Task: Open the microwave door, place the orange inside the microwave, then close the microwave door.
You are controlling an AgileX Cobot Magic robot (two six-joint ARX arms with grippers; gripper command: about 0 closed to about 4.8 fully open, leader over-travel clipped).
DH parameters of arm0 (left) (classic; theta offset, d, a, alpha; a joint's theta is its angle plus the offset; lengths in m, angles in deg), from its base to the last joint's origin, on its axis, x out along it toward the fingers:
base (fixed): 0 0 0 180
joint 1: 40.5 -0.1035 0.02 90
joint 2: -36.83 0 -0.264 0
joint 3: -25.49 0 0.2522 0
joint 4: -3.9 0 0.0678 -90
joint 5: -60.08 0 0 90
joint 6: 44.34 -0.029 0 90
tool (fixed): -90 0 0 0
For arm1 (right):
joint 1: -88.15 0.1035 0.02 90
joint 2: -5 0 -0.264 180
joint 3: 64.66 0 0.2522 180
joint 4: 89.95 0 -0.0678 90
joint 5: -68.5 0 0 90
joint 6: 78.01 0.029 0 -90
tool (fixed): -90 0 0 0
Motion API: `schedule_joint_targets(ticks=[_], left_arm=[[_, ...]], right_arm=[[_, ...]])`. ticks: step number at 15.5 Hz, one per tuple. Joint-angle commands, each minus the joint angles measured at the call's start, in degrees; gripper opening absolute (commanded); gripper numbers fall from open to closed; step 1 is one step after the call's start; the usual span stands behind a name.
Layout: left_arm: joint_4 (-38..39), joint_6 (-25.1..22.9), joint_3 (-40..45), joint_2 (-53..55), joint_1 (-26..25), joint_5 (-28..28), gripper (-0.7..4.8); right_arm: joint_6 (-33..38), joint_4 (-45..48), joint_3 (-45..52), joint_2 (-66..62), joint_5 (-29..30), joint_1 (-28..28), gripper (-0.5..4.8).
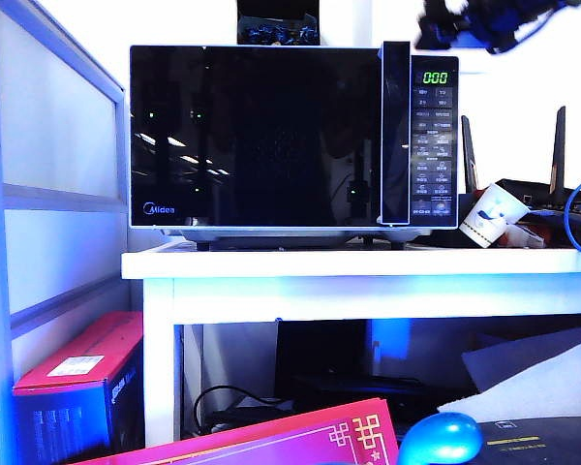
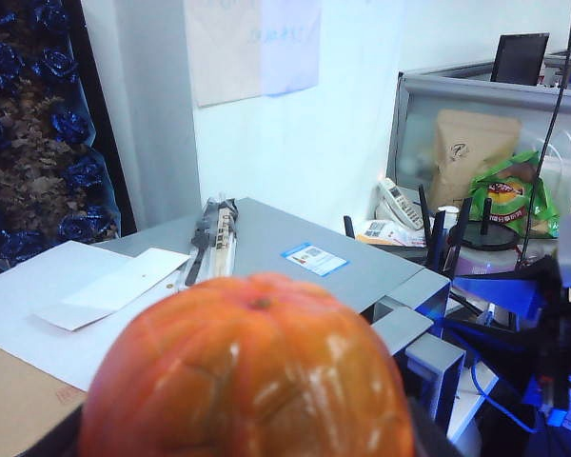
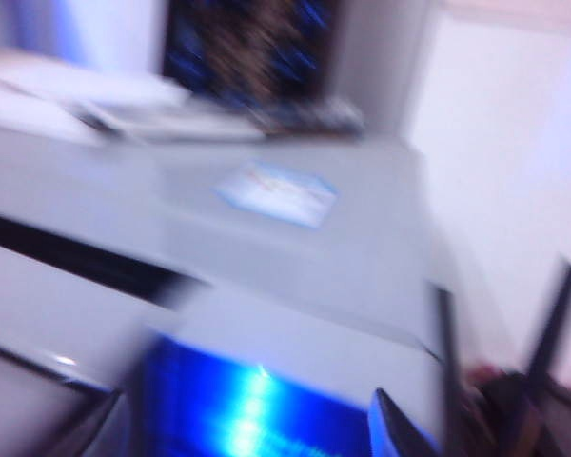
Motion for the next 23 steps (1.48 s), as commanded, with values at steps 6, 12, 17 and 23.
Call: schedule_joint_targets(ticks=[6,12,17,23], left_arm=[[-0.9,-0.2,-0.3,-0.2,0.0,0.1,1.83],[-0.8,-0.2,-0.3,-0.2,0.0,0.1,1.83],[-0.7,-0.2,-0.3,-0.2,0.0,0.1,1.83],[-0.7,-0.2,-0.3,-0.2,0.0,0.1,1.83]], right_arm=[[-1.2,0.2,-0.3,0.2,0.3,-0.1,3.32],[-1.2,1.2,-0.3,-0.5,6.4,-0.1,3.32],[-1.2,-1.4,-0.3,0.3,9.6,-0.1,3.32],[-1.2,-7.5,-0.3,5.1,11.7,-0.1,3.32]])
